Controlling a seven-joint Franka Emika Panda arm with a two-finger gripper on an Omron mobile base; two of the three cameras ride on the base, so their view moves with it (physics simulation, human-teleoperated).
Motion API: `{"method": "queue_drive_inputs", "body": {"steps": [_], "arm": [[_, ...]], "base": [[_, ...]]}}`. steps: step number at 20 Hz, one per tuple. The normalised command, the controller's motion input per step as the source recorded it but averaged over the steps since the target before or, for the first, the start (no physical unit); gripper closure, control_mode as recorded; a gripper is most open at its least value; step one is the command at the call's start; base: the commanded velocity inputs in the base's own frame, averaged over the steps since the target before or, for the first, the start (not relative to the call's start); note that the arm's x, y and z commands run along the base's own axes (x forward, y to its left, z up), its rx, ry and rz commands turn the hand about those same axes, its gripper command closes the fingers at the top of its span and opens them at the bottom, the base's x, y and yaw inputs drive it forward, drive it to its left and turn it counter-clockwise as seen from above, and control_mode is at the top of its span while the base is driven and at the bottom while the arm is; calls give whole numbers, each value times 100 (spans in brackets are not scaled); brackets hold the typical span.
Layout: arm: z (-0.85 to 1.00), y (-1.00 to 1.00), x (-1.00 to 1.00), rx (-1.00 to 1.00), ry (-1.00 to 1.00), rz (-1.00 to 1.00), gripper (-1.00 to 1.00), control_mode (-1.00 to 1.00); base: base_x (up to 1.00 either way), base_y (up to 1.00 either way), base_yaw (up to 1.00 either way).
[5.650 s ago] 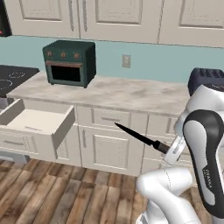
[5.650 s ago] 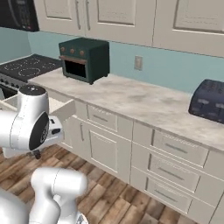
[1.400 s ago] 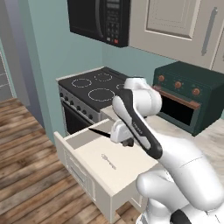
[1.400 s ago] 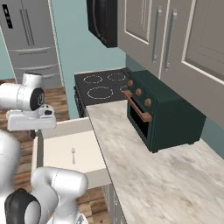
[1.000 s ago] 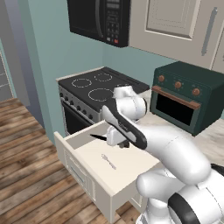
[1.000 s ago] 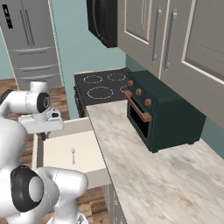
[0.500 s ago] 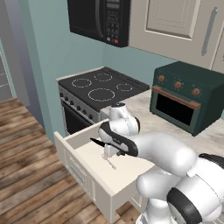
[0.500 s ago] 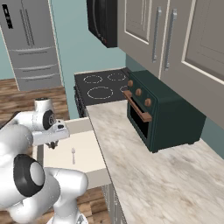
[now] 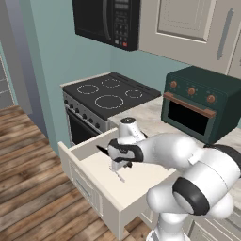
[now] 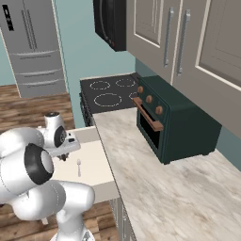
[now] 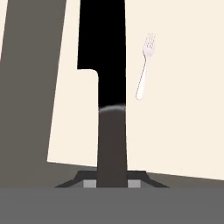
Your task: Pick up the metallic utensils from the counter and place them in the open drawer. Make sure not to pick up any wooden utensils.
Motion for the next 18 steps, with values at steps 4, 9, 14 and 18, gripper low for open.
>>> {"method": "queue_drive_inputs", "body": {"steps": [4,9,14,18], "arm": [[0,0,-14,0,-18,0,100,-100],[-9,0,0,0,-14,0,100,-100],[-45,4,0,0,-3,0,100,-100],[-51,11,0,0,0,0,100,-100]], "base": [[0,0,0],[0,0,0],[0,0,0],[0,0,0]]}}
